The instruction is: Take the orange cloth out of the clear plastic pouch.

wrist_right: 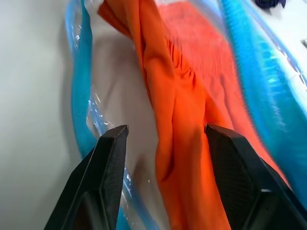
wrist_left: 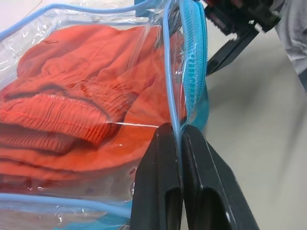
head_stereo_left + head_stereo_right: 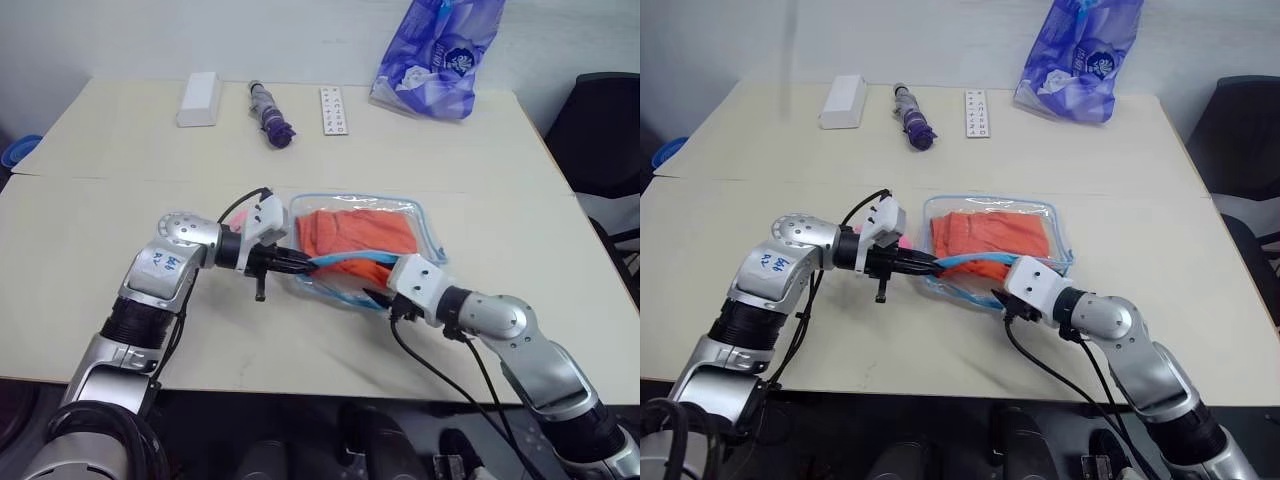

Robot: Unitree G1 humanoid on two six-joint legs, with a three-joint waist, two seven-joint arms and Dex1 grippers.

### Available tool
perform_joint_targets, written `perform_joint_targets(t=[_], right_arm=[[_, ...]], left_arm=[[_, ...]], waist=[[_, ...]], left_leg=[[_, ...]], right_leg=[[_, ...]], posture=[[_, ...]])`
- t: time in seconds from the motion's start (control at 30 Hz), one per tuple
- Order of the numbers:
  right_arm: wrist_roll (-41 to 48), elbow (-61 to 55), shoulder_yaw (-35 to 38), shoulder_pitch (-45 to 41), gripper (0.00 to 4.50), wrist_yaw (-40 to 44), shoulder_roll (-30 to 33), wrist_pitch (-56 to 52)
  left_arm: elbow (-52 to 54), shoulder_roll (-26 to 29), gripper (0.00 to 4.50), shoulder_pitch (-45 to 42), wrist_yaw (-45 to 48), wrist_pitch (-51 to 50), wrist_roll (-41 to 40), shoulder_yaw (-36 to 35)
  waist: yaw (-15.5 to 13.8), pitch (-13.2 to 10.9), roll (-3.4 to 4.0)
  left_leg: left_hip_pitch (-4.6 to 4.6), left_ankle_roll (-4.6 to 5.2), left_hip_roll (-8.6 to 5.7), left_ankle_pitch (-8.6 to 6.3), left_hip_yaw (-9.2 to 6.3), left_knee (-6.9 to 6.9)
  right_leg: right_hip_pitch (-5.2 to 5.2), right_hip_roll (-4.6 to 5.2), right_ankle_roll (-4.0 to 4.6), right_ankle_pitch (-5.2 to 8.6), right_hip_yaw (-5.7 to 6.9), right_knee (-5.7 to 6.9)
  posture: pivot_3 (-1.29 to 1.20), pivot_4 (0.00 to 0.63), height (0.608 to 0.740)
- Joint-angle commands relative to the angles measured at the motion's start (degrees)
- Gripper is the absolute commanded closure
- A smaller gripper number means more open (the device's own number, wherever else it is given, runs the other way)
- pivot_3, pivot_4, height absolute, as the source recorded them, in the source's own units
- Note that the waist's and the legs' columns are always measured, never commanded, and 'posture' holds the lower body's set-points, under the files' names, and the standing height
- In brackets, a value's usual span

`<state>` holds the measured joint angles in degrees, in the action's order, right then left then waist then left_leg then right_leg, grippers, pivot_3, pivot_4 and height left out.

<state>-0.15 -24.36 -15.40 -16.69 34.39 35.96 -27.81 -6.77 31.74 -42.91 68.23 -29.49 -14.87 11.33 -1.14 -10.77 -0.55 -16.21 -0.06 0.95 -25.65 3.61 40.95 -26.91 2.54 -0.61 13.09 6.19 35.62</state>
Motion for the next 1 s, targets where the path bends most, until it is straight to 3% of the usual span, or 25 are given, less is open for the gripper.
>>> perform_joint_targets(t=[0.03,0.2,0.23,0.3,0.5,0.87,0.9,1.0], right_arm=[[-6.15,3.08,-2.03,-2.00,1.85,-3.24,-0.80,0.79],[-13.33,12.09,-4.45,-5.40,1.85,-7.33,-2.41,2.05],[-13.60,13.92,-4.18,-6.12,2.02,-7.90,-3.10,2.64],[-13.17,16.09,-3.64,-6.94,2.45,-7.52,-4.13,3.79],[-12.62,14.98,-2.73,-7.05,4.47,-5.34,-4.01,5.78],[-14.27,11.36,-0.98,-2.79,4.47,-2.74,0.38,8.11],[-14.54,11.55,-1.13,-2.95,4.50,-2.94,0.00,8.09],[-14.84,11.97,-1.14,-3.44,4.50,-3.29,-1.18,8.10]], left_arm=[[2.82,-0.79,4.50,-2.09,-0.47,-1.32,-2.12,-1.30],[4.34,-1.11,4.50,-2.16,-0.67,-3.01,-3.28,-1.60],[4.46,-1.16,4.50,-2.04,-0.80,-3.02,-3.27,-1.56],[4.34,-1.15,4.50,-1.71,-1.16,-2.58,-2.90,-1.36],[2.96,-0.81,4.50,-0.51,-2.62,0.41,-0.46,-0.56],[1.12,-1.96,4.50,-0.91,-2.63,-0.64,-2.21,-1.32],[2.09,-1.74,4.00,-0.55,-1.18,-0.69,-3.16,-1.18],[4.16,-1.16,3.19,0.20,-0.41,-0.44,-2.97,-0.27]], waist=[[0.00,0.00,0.00],[0.27,0.00,0.00],[0.37,0.00,0.00],[0.66,0.00,0.00],[1.11,0.00,0.00],[1.16,0.00,0.00],[1.24,0.00,0.00],[1.31,0.00,0.00]], left_leg=[[0.00,0.00,-0.01,0.00,0.00,0.00],[-0.01,0.00,0.04,0.00,-0.01,-0.01],[-0.02,0.00,0.05,0.00,-0.02,-0.01],[-0.02,0.00,0.06,0.00,-0.03,-0.01],[0.02,0.00,0.08,0.00,-0.12,0.01],[0.01,-0.01,0.08,0.00,-0.44,0.01],[0.00,-0.01,0.08,0.00,-0.43,0.01],[0.00,-0.02,0.10,0.01,-0.42,0.00]], right_leg=[[0.00,0.00,0.00,0.00,0.01,0.00],[0.00,0.02,0.00,0.00,-0.03,0.00],[0.02,0.02,0.00,0.00,-0.04,0.02],[0.02,0.02,0.00,0.00,-0.06,0.04],[0.02,0.05,0.00,0.00,-0.02,0.02],[0.02,0.05,-0.01,-0.01,0.03,-0.01],[0.02,0.05,-0.01,-0.01,0.02,0.00],[0.02,0.04,0.00,0.00,0.01,0.01]], posture=[[0.00,0.150,0.740],[0.00,0.150,0.740],[0.00,0.150,0.740],[0.00,0.150,0.740],[0.00,0.150,0.740],[0.00,0.150,0.740],[0.00,0.150,0.740],[0.00,0.150,0.740]])
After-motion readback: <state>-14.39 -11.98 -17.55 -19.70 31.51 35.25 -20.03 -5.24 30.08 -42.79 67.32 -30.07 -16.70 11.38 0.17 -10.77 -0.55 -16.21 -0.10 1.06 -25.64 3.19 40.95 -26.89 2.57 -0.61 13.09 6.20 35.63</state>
